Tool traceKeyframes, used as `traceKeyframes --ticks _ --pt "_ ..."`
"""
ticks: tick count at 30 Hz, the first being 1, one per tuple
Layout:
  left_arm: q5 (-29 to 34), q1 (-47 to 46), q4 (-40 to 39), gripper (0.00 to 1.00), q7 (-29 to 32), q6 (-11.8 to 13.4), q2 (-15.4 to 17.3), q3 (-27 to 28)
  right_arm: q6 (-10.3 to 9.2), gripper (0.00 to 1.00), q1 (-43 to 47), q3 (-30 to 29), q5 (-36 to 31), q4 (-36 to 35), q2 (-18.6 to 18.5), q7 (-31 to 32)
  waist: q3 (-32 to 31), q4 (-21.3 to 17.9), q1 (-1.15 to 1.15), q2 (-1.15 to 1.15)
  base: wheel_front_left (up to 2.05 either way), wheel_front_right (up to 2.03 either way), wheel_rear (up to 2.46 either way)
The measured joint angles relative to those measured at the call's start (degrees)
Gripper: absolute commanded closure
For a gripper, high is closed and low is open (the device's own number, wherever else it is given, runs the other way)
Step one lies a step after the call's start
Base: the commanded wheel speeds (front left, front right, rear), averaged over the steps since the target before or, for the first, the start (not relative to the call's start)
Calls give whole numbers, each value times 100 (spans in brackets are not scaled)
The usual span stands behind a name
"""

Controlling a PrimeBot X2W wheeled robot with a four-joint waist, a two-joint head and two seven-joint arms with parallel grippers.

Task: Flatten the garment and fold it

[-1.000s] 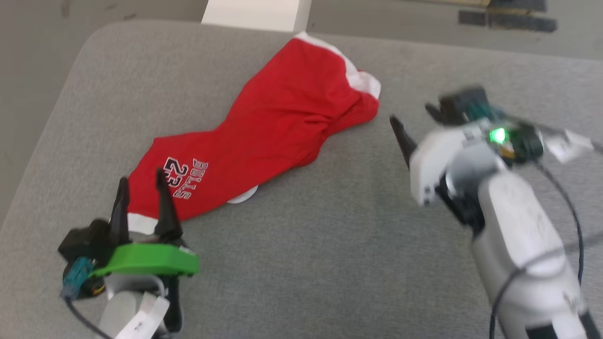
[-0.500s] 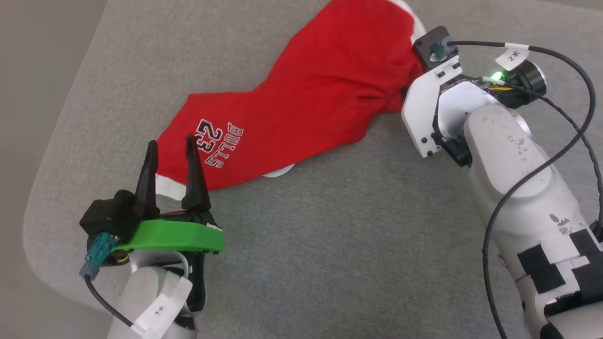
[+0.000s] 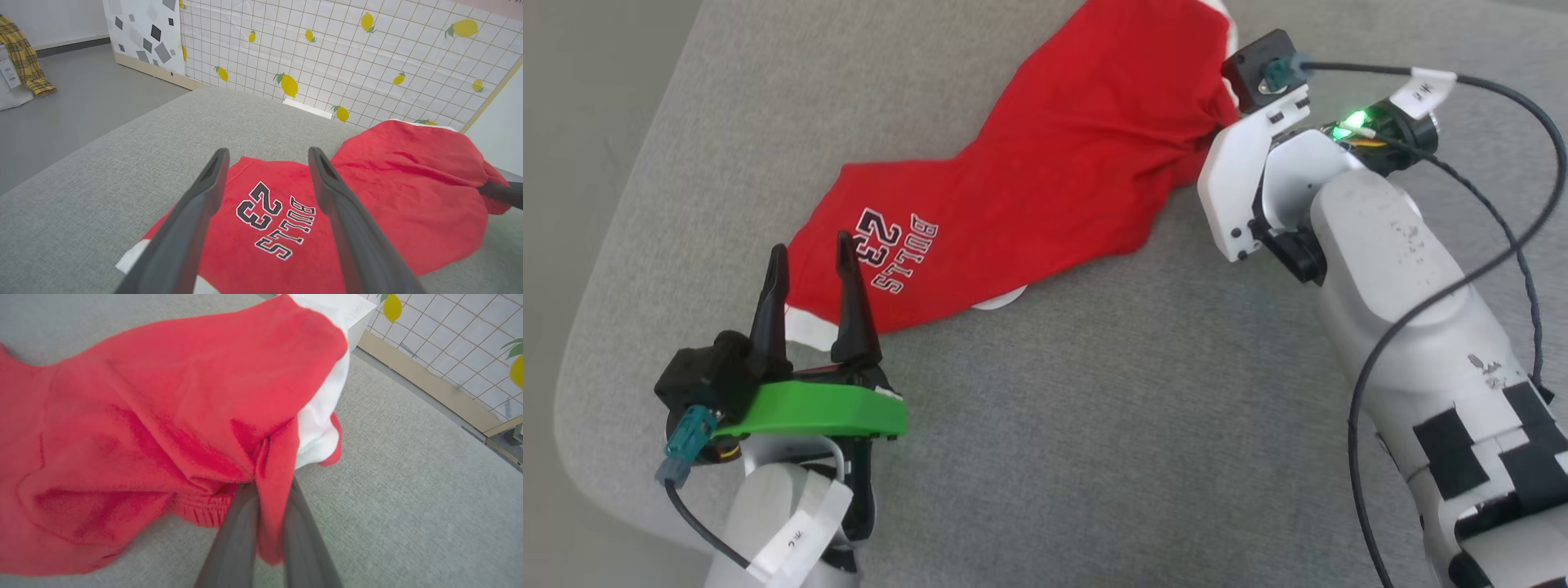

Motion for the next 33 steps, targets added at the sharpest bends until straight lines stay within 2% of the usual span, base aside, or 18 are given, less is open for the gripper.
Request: traceKeyframes --ticks 2,5,7,10,12,15,18,21,22,23,27,31,33 --pt "85 40 11 0 0 -20 0 63 0 100 141 55 285 -226 -65 -238 -128 -87 0 0 0 0 0" --pt "214 110 22 0 0 -74 -1 157 1 100 471 155 755 -745 -357 -290 -321 -231 0 0 0 0 0" --pt "254 183 21 0 0 -97 0 220 2 100 750 194 1044 -1141 -710 -102 -428 -346 0 0 0 0 0" --pt "282 270 18 0 0 -114 -2 248 3 100 1162 35 1366 -1792 -1438 354 -569 -538 0 0 0 0 0" --pt "286 281 9 0 0 -115 -2 234 2 100 1362 -245 1450 -2194 -1983 689 -649 -665 0 0 0 0 0" --pt "286 277 0 0 0 -116 -3 208 2 100 1528 -733 1369 -2558 -2522 1150 -721 -812 -1 0 0 0 0" --pt "285 270 4 0 0 -121 -4 158 2 100 1694 -1184 1141 -2622 -2707 1556 -744 -882 -1 0 0 0 0" --pt "278 265 30 0 0 -122 -4 110 1 98 2001 -1524 1009 -2546 -2563 1851 -736 -844 -1 0 0 0 0" --pt "278 265 48 0 0 -122 -4 101 1 25 2115 -1616 980 -2531 -2441 1891 -739 -825 -1 0 0 0 0" --pt "278 266 67 0 0 -122 -4 99 2 0 2217 -1703 944 -2543 -2317 1875 -748 -812 -1 0 0 0 0" --pt "278 274 163 0 0 -122 -4 101 2 0 2421 -2330 768 -2762 -1911 1386 -837 -806 -1 0 0 0 0" --pt "281 302 234 0 0 -167 -3 115 1 0 2677 -3069 656 -3432 -1414 521 -985 -839 -1 0 0 0 0" --pt "287 339 288 0 0 -175 -5 108 2 0 3000 -3344 654 -3827 -1025 152 -1077 -876 -1 0 0 0 0"
